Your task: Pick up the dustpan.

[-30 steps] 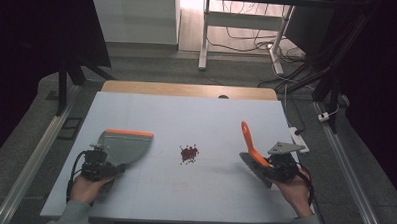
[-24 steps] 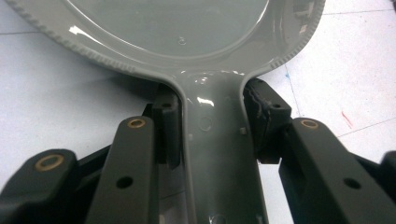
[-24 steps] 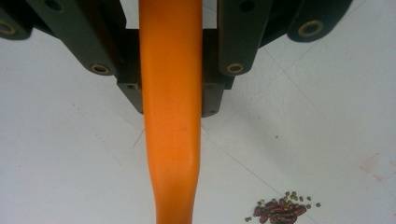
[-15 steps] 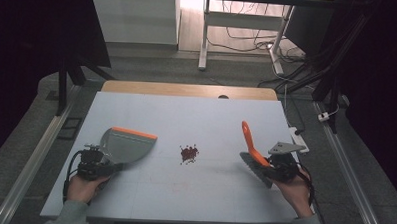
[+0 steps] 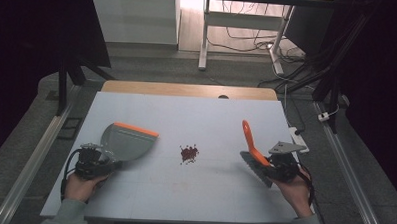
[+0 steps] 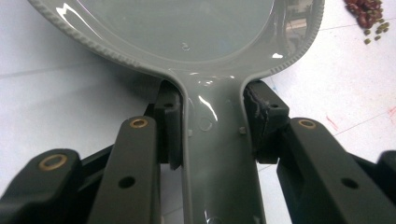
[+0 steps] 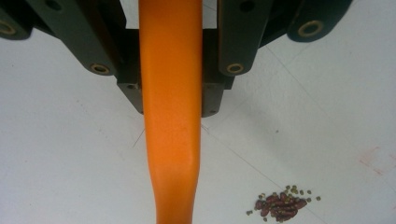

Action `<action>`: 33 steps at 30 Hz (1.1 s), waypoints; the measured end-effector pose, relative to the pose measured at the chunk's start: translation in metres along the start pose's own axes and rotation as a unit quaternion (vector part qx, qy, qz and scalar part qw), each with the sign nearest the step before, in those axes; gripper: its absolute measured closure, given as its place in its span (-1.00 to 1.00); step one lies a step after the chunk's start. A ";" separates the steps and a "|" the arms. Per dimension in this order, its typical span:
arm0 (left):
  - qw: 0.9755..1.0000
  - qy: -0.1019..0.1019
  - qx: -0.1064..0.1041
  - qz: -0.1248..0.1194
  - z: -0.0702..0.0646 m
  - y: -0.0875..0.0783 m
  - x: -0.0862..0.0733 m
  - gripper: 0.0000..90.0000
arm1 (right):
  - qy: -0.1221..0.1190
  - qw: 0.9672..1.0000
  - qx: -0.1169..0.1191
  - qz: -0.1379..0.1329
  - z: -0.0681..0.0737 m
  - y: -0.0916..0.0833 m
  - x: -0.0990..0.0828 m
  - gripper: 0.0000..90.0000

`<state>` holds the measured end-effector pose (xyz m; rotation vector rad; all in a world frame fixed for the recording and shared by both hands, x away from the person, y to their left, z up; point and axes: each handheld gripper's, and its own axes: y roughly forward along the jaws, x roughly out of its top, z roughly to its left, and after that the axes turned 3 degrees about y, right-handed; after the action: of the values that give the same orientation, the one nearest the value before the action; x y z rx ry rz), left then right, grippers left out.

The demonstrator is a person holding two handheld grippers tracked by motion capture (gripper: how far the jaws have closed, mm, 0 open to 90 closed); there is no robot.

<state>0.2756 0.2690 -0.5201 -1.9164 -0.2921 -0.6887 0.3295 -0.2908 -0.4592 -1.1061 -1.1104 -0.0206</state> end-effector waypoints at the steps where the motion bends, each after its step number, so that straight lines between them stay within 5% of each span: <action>1: 1.000 0.000 0.000 0.000 0.000 0.000 0.000 0.36 | 0.001 1.000 0.001 -0.002 0.000 0.000 0.001 0.57; 11: 0.998 0.048 -0.018 -0.030 0.000 -0.007 0.004 0.36 | 0.001 1.000 -0.005 -0.005 0.002 0.000 0.003 0.57; 21: 0.995 0.069 -0.035 -0.064 -0.002 -0.019 0.005 0.36 | 0.011 1.000 -0.007 -0.018 -0.002 -0.004 0.004 0.57; 33: 0.987 0.117 -0.067 -0.082 -0.007 -0.033 0.007 0.36 | 0.016 1.000 -0.003 -0.025 -0.002 -0.005 0.005 0.57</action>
<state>0.2628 0.2765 -0.4895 -1.9293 -0.2628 -1.0573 0.3306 -0.2926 -0.4519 -1.0791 -1.1099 -0.0802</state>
